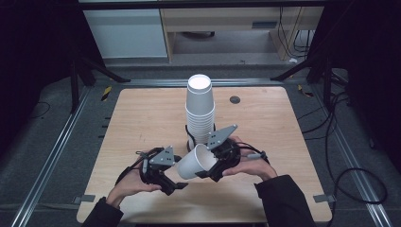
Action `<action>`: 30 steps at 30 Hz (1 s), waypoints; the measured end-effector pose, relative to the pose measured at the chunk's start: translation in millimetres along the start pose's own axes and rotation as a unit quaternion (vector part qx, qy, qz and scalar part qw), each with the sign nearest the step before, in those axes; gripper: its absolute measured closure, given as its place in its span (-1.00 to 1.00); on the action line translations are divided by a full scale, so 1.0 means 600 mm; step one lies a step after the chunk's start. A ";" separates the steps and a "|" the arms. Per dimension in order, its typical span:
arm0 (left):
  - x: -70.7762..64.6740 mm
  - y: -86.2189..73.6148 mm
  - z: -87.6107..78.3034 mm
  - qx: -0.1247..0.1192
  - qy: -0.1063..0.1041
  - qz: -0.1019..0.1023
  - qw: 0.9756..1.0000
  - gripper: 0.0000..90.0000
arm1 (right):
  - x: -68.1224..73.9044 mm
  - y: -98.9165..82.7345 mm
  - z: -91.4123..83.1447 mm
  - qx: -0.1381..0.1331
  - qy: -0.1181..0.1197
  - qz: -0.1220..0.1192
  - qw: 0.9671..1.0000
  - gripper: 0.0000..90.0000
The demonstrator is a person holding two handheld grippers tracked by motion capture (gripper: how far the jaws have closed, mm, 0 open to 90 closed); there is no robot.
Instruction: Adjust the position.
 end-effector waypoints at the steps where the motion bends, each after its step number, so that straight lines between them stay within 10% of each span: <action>1: 0.000 0.000 0.000 0.000 0.001 0.000 1.000 -0.79 | 0.001 0.002 0.006 0.009 0.000 -0.006 1.000 -0.82; 30: 0.004 0.001 -0.005 -0.008 0.013 0.000 1.000 -0.50 | 0.025 0.029 0.045 0.023 0.017 -0.037 0.999 -0.85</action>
Point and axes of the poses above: each handheld gripper's, and its own axes: z roughly forward along the jaws, y roughly out of its top, x roughly to its left, the point moved 8 cm from there along z, roughly forward along the jaws, and after that the axes turned 14 degrees about -y, right-handed, at the moved point
